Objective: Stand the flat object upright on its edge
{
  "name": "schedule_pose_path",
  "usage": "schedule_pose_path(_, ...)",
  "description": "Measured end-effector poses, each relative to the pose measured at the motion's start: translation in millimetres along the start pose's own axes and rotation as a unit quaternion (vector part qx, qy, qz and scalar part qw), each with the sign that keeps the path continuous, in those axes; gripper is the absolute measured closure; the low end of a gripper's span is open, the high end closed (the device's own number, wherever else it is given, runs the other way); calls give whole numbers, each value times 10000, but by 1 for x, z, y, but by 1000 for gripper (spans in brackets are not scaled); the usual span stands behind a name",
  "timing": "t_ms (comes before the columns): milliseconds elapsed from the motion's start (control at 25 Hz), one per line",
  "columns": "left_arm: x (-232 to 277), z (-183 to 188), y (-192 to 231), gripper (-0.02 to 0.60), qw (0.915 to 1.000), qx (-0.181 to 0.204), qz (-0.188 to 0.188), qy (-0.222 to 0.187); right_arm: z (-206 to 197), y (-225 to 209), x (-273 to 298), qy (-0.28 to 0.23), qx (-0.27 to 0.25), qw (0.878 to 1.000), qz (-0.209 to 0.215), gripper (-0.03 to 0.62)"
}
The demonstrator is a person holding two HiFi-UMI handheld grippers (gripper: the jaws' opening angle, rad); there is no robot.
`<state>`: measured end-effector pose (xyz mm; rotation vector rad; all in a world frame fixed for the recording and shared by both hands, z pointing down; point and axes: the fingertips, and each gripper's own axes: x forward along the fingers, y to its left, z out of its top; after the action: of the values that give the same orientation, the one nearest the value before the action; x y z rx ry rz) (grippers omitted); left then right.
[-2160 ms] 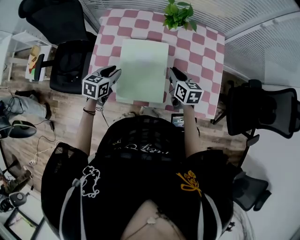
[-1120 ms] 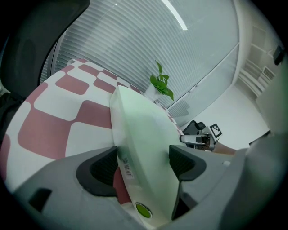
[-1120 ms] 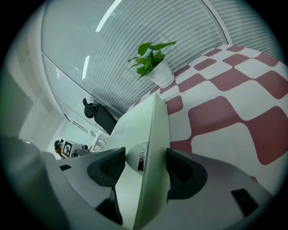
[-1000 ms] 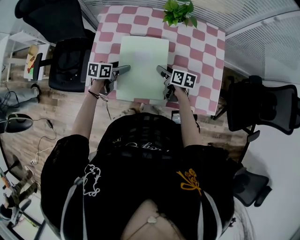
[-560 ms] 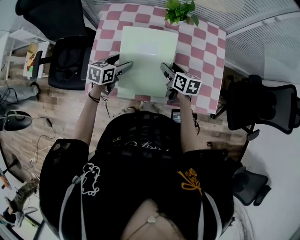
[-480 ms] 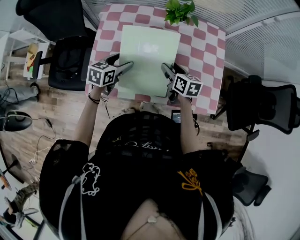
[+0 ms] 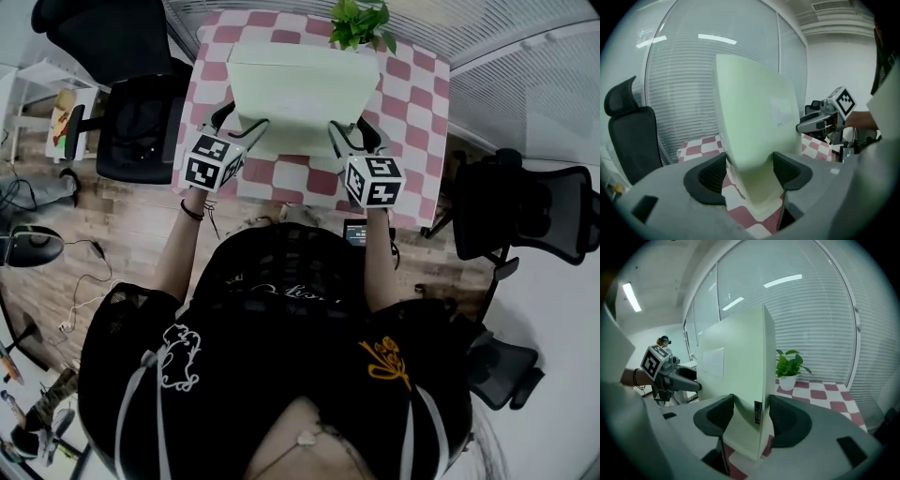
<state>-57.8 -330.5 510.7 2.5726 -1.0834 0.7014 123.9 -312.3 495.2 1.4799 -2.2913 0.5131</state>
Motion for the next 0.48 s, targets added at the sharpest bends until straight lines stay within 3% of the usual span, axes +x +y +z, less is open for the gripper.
schedule_pose_path(240, -4, 12, 9, 270, 9970, 632, 421, -152, 9, 2, 2, -280, -400, 9987, -169, 358)
schedule_pose_path(480, -7, 11, 11, 275, 9927, 922, 698, -346, 8, 4, 6, -501, -666, 9964, -159, 361)
